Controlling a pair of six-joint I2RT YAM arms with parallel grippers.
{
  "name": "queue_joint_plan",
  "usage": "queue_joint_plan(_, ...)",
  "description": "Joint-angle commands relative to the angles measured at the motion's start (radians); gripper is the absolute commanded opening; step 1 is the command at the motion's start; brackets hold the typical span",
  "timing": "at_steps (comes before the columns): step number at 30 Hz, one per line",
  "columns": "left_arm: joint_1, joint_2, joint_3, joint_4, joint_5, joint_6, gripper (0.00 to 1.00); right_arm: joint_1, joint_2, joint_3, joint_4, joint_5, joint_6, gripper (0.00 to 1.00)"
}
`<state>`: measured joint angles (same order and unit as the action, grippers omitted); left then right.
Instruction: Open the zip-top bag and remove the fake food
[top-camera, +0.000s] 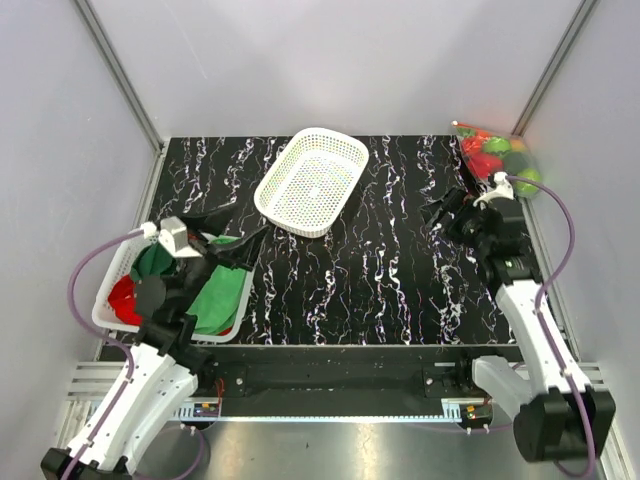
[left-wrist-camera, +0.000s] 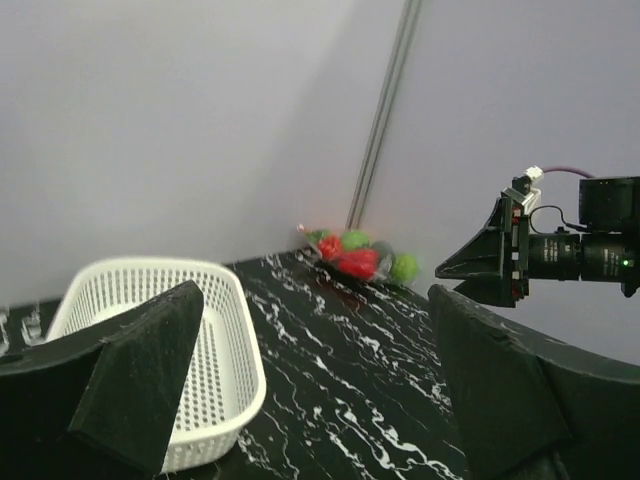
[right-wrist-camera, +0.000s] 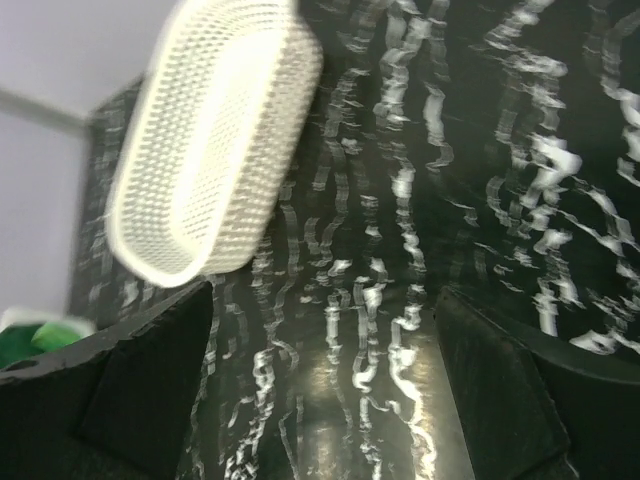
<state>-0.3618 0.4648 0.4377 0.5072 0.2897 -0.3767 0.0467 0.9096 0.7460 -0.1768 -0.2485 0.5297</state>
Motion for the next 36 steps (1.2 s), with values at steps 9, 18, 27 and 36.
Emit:
queue_joint_plan(9, 0.004, 0.363, 0.506, -0.676, -0.169, -0.119, 0.99, -0.002, 0.622, 0.551, -0.119, 0.529, -0.324, 1.0)
queue_joint_plan(18, 0.012, 0.491, 0.503, -0.602, -0.034, -0.151, 0.99, -0.002, 1.199, 1.093, -0.127, 0.821, -0.664, 1.0)
queue_joint_plan(27, 0.014, 0.572, 0.49, -0.527, 0.124, -0.192, 0.99, -0.007, 1.704, 1.64, -0.046, 0.949, -1.081, 1.0)
queue_joint_plan(36, 0.012, 0.632, 0.544, -0.547, 0.175, -0.165, 0.99, -0.018, 1.986, 1.928, 0.164, 0.919, -1.379, 1.0)
